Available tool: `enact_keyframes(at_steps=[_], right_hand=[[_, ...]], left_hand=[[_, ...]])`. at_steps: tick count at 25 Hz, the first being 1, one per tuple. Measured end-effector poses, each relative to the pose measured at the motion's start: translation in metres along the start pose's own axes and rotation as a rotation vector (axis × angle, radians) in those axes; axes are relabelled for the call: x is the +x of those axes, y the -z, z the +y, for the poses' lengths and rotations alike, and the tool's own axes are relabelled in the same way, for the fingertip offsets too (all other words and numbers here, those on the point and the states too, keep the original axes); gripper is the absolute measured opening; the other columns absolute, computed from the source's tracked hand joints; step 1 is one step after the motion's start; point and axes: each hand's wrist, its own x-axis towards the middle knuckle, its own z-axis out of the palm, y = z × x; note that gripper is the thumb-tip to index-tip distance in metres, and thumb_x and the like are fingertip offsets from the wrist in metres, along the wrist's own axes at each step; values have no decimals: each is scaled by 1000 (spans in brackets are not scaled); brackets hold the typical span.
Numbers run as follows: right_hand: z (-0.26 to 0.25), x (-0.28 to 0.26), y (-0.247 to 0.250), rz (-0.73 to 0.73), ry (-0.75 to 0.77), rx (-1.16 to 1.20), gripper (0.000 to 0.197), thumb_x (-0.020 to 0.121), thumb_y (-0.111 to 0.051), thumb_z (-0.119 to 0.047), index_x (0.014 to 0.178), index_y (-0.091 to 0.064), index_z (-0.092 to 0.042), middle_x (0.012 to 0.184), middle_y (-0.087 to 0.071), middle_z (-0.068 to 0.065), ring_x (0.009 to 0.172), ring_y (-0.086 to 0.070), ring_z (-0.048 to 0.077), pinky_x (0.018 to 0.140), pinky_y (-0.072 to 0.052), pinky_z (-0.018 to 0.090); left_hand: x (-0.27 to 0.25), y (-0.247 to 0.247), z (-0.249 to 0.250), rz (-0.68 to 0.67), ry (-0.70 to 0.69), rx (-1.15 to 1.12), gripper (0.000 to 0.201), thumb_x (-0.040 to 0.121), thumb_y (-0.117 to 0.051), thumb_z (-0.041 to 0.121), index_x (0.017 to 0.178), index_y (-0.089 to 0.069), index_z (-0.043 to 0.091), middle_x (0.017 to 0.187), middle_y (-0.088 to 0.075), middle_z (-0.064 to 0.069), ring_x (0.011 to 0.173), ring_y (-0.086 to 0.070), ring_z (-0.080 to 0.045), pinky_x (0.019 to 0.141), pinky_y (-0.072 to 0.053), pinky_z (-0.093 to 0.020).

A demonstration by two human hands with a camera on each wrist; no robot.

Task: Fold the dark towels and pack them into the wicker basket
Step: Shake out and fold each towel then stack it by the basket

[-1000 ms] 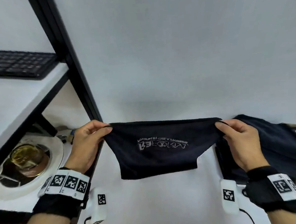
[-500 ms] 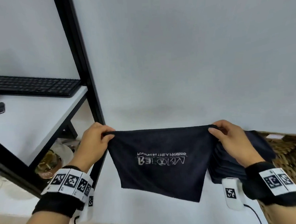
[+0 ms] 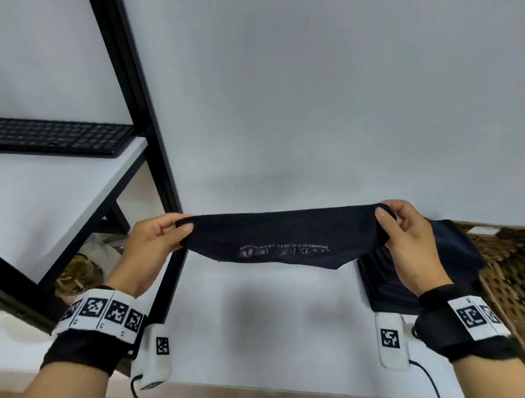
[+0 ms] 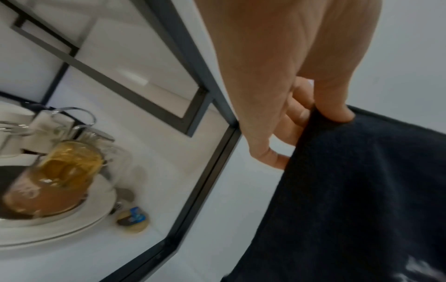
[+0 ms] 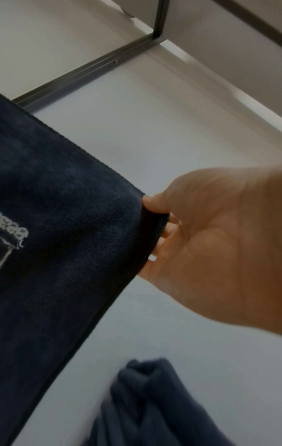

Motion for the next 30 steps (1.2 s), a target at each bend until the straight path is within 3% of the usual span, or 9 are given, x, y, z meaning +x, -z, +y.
enact_keyframes(at_steps=[2, 6, 12, 15, 18, 21, 24, 28, 30], right_hand=[[23, -23, 9, -22, -30, -65, 8, 94, -58, -12, 100, -64, -13, 79, -62, -1, 80, -56, 14, 76, -46, 34], [87, -72, 26, -112, -229, -155, 10, 93, -57, -5, 98, -65, -7, 79, -68, 4, 78, -61, 16, 76, -48, 35], [179, -67, 26, -136, -457, -345, 8, 91, -62, -9, 88, -69, -12, 86, -73, 4, 86, -67, 23, 82, -52, 37], [212, -35, 18, -112, -440, -548, 3, 89, -65, -12, 91, -66, -15, 91, -71, 3, 92, -67, 25, 81, -51, 28], [237, -10, 2, -211, -328, -872, 28, 90, -62, -10, 117, -62, -15, 117, -65, 5, 109, -61, 23, 92, -45, 28], [260, -5, -21, -521, -130, -1091, 35, 92, -58, -18, 126, -61, -26, 141, -51, -4, 129, -47, 19, 106, -35, 40], [276, -9, -27, -646, -81, -1198, 28, 91, -60, -25, 119, -64, -28, 133, -57, -3, 122, -52, 19, 101, -35, 39], [270, -35, -13, -500, -265, -1208, 15, 88, -65, -31, 98, -56, -24, 99, -61, -4, 95, -60, 21, 85, -40, 36], [260, -61, -12, -456, -479, -1024, 29, 85, -70, -29, 100, -47, -21, 93, -60, -5, 90, -61, 19, 81, -46, 33]], left_hand=[[-11, 10, -30, -64, 106, -35, 24, 88, -61, 0, 88, -79, 15, 92, -76, -9, 87, -71, -17, 84, -53, -28], [-34, 11, -99, -168, 330, 96, 13, 83, -68, 1, 92, -76, 6, 93, -75, -14, 92, -70, -28, 76, -53, -25], [-15, -19, -173, -42, 370, 405, 21, 88, -65, 4, 81, -72, 22, 77, -73, 7, 74, -65, -7, 60, -46, -11], [24, -37, -202, 100, 408, 445, 19, 86, -67, 8, 81, -71, 25, 87, -72, -3, 80, -67, -21, 73, -57, -32], [44, -61, -227, 129, 353, 664, 22, 87, -67, 14, 109, -63, 15, 112, -59, -12, 95, -61, -27, 88, -52, -39], [26, -98, -237, -369, 132, 797, 29, 80, -73, 33, 103, -59, 22, 99, -52, 3, 87, -54, -13, 81, -48, -30], [3, -119, -255, -911, 103, 1184, 47, 80, -68, 38, 119, -47, 24, 112, -46, 3, 97, -49, -15, 80, -43, -29], [8, -106, -262, -447, -77, 1460, 37, 73, -76, 19, 101, -54, 12, 92, -56, -8, 75, -59, -28, 57, -45, -37], [2, -98, -258, -208, 136, 1337, 27, 87, -65, 30, 100, -52, 10, 92, -59, -10, 75, -62, -31, 55, -42, -35]])
